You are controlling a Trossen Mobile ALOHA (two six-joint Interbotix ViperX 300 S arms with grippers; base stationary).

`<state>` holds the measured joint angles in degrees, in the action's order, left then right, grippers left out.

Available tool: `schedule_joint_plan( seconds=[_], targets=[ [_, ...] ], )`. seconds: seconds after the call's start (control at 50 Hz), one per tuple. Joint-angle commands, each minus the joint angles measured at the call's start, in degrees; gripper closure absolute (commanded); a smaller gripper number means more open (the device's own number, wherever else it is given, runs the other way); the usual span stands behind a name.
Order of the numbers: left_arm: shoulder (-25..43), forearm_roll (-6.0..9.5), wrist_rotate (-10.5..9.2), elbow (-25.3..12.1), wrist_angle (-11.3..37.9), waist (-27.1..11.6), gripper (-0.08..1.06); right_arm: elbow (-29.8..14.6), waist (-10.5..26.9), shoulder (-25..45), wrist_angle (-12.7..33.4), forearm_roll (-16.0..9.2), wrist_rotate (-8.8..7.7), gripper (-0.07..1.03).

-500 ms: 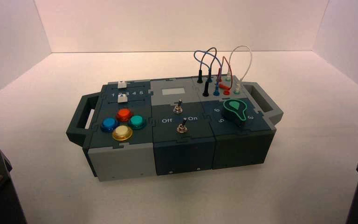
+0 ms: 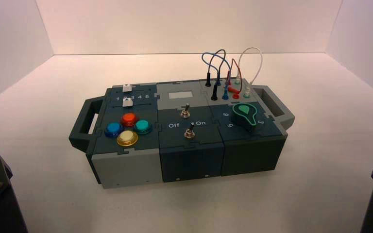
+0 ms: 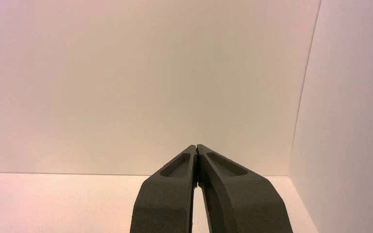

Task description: Flip the top switch off with the left gripper.

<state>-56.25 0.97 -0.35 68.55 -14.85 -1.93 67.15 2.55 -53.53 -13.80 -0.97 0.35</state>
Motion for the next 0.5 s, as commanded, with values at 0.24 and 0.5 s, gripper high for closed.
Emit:
schedule_joint_plan(
  seconds=[0.24, 0.5],
  targets=[
    [0.4, 0.09, 0.00, -0.6, -0.3, 0.1, 1.01, -1.1, 0.1, 0.3, -0.4, -0.2, 0.26, 0.99],
    [0.6, 0.18, 0.00, -0.9, 0.6, 0.0, 1.01, -1.1, 0.9, 0.4, -0.4, -0.4, 0.35, 0.99]
  ],
)
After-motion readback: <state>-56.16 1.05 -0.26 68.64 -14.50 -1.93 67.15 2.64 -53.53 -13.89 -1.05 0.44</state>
